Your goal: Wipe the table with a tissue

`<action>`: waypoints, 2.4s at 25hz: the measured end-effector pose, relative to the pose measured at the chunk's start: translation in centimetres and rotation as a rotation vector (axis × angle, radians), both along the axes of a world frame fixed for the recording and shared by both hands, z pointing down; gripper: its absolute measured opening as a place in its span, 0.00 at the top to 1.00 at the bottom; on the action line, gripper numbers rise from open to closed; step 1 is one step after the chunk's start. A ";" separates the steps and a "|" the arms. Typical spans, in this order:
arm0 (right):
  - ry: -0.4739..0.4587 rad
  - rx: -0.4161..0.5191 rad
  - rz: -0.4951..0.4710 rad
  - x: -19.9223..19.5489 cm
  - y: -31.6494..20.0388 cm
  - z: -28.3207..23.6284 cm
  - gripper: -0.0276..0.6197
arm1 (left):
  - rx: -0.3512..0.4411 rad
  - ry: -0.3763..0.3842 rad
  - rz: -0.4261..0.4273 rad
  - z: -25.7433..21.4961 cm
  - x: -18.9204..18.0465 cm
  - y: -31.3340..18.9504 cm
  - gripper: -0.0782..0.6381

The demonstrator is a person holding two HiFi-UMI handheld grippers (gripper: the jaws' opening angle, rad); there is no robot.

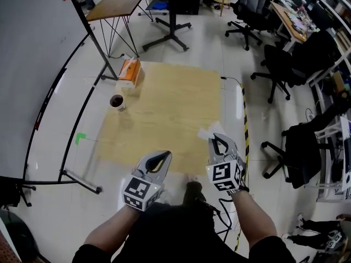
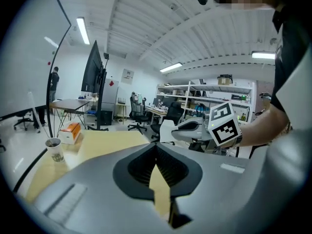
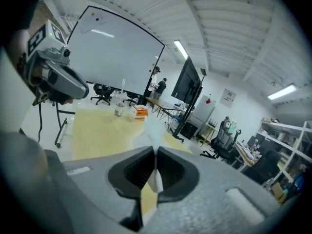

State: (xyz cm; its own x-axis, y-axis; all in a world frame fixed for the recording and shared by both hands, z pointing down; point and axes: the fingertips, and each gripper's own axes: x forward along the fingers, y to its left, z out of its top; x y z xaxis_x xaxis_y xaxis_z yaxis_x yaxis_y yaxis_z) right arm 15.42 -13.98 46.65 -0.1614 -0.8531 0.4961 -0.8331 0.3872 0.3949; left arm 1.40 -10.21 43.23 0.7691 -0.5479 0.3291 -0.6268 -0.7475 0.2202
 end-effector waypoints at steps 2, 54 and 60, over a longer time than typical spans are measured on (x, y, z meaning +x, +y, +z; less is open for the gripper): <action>-0.006 0.018 0.027 -1.5 2.5 -1.0 0.95 | 0.008 0.006 0.017 -0.1 -2.0 1.5 0.87; -0.346 0.196 0.063 -15.6 25.4 -12.1 0.95 | 0.166 0.062 0.123 -8.7 -10.0 19.7 0.87; -0.349 0.203 0.066 -16.6 25.8 -12.7 0.95 | 0.191 0.070 0.152 -9.4 -10.5 20.4 0.87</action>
